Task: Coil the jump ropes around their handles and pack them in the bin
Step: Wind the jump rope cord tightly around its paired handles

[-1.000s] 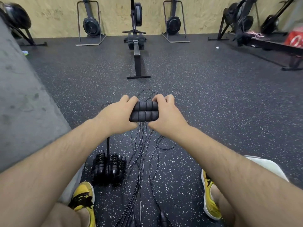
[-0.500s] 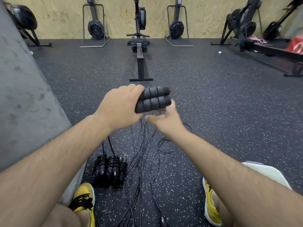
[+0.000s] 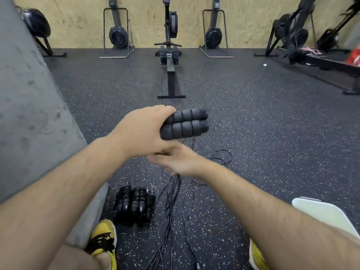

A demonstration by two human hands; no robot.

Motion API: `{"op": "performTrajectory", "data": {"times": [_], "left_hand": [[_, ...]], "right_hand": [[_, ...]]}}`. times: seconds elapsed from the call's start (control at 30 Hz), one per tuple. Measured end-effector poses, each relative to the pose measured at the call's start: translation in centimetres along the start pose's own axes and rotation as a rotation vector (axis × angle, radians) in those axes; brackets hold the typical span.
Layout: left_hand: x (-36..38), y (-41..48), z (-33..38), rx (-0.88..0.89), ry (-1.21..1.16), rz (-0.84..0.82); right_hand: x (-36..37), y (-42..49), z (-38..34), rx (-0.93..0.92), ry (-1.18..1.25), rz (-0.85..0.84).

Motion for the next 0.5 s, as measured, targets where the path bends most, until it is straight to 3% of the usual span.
{"op": "performTrajectory", "data": {"times": [0.17,0.3,0.37,0.5], "left_hand": [[-0.5,-1.0,-1.8,0.015,0.071,-0.135],[0.5,-1.4,-1.5,0.079,0.192,-0.149],[0.7,-1.2,-1.2,0.109,0.245,-0.115],[1.0,-1.0,-0.5,0.089,0.289,-0.109]], "right_hand": [[-6.9,-2.4,0.0,0.046,-0.143,0.098],[-8.8,-3.2,-0.8,0.131,0.237,0.097],[-8.6,-3.5,-1.3,0.171,0.298,0.113],[-8.2,-4.5,-1.4,0.071,-0.161,0.317]]}}
Point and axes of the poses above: each hand's wrist, its own y-axis towards the middle knuckle, its own x-axis out of the palm, z = x × y, the point moved 1 cm from there along y, towards the middle knuckle, and after that the axes turned 6 degrees about y, right-handed, at the moved point
